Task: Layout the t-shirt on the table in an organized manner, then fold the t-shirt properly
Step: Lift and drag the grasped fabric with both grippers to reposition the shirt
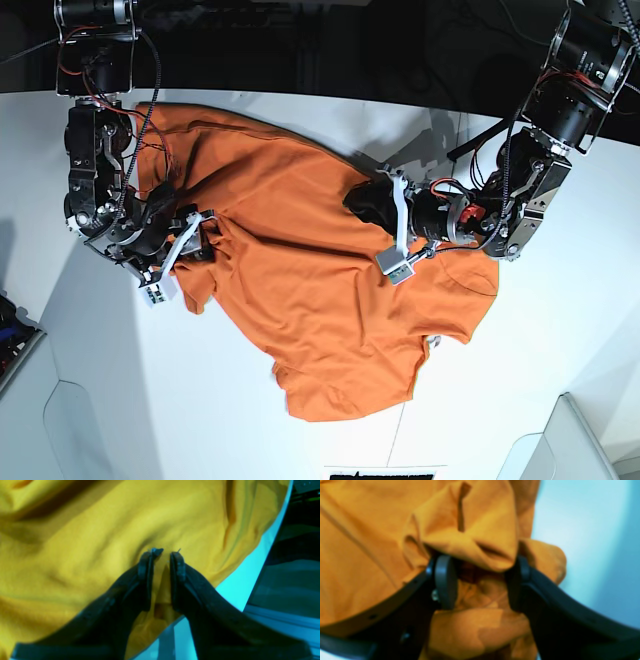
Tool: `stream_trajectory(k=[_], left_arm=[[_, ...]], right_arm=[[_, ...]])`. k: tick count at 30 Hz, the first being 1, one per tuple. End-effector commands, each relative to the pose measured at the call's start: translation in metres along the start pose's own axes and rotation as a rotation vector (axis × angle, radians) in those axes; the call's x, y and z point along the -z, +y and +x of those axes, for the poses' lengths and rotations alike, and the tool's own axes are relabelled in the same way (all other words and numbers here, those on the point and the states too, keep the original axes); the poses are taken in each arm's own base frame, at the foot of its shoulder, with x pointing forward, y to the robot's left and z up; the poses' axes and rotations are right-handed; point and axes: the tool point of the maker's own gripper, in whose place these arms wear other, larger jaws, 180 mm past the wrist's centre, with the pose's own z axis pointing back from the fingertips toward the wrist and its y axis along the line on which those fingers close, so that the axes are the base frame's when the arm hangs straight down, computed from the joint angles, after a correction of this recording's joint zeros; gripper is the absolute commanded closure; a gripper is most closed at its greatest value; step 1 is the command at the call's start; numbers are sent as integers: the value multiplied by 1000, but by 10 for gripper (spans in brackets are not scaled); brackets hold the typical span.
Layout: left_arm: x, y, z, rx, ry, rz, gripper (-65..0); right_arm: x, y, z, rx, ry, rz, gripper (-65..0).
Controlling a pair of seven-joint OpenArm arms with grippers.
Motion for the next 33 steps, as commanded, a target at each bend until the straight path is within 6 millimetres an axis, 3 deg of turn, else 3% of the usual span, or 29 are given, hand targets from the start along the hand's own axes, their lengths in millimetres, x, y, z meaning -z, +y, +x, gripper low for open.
stream_trajectory(k=[1, 7, 11, 14, 15, 19, 27, 33], left_arm=[[-11, 10, 7, 24, -5, 31, -155], [-13, 12, 5, 23, 0, 38, -155], [-17, 16, 2, 22, 9, 49, -155], [-20, 19, 2, 22, 1, 56, -155], [-19, 18, 2, 22, 1, 56, -155], [-19, 17, 3, 22, -4, 53, -155], [-20, 21, -1, 31, 12, 69, -155], [-20, 24, -4, 44, 26, 85, -155]], right_arm=[[-9, -7, 28, 19, -99, -6, -310], [-42, -41, 71, 172, -333, -36, -310], [-47, -50, 75, 199, -360, -52, -309], [-37, -47, 68, 182, -341, -55, -306], [-32, -46, 66, 174, -338, -58, -277], [-9, -41, 46, 135, -286, -65, 0], [17, -23, 13, 46, -122, -17, 0], [4, -46, -23, 62, 25, -81, 0]])
